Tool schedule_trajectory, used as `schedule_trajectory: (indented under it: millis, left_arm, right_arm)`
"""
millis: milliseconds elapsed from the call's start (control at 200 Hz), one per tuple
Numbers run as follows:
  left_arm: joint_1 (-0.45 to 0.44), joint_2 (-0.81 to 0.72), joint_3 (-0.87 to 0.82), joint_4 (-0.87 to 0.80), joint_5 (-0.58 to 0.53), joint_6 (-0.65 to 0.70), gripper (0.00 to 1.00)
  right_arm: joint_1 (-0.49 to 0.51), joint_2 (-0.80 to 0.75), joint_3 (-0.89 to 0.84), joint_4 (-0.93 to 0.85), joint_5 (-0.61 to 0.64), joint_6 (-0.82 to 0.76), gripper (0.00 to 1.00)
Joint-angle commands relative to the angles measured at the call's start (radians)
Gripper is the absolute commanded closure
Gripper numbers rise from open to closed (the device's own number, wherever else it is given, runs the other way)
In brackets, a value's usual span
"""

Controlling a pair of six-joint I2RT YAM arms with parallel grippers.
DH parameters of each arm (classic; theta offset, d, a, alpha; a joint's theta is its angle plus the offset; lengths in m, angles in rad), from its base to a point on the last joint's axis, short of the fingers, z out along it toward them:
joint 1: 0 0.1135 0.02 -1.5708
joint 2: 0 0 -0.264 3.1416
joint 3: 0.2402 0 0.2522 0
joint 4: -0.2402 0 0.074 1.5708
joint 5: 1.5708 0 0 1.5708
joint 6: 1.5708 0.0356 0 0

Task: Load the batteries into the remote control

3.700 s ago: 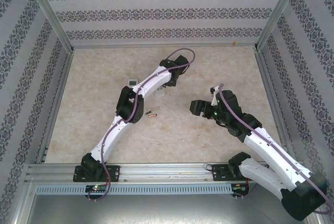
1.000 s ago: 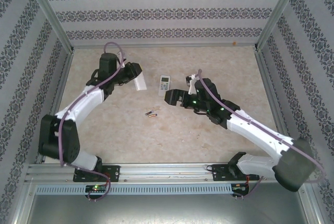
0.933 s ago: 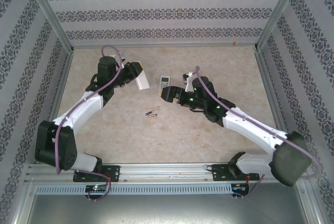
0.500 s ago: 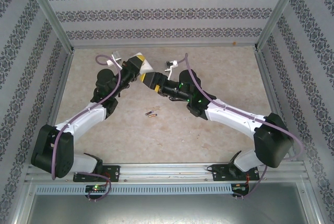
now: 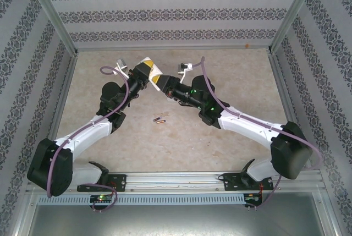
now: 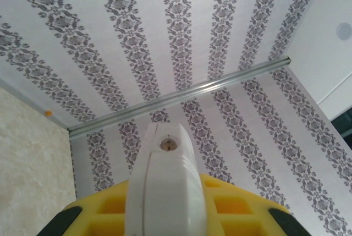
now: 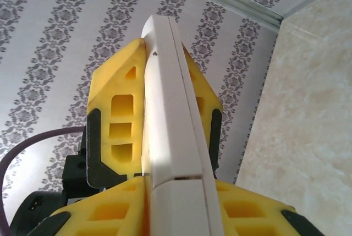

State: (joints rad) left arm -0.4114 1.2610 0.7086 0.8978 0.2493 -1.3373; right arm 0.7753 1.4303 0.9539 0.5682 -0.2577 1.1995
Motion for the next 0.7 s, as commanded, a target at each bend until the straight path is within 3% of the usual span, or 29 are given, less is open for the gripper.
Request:
schedule_trajectory:
  millis: [0,115,355,450,495,694]
  left_arm:
    - [0.011,-0.059,0.033,0.021,-0.045,0.071,0.85]
    - [0.005,-0.051,0.044,0.033,-0.039,0.079,0.85]
    - [-0.004,-0.04,0.063,0.015,-0.043,0.105,0.85]
    - [-0.005,-0.038,0.066,0.009,-0.05,0.124,0.85]
    - [-0.004,-0.038,0.071,-0.001,-0.053,0.135,0.85]
    - [-0.009,-0.031,0.092,-0.013,-0.047,0.148,0.85]
  right_arm:
    - [-0.03,-0.017,-0.096,-0.076,0.15,-0.013,0.73]
    - [-0.031,-0.011,-0.112,-0.095,0.121,-0.006,0.55]
    - [-0.028,0.005,-0.136,-0.062,0.057,0.008,0.67]
    - [-0.028,-0.009,-0.155,-0.071,0.062,0.009,0.55]
    - [-0.028,-0.017,-0.168,-0.074,0.068,0.008,0.55]
    - [-0.03,-0.029,-0.217,-0.058,0.07,0.003,0.7]
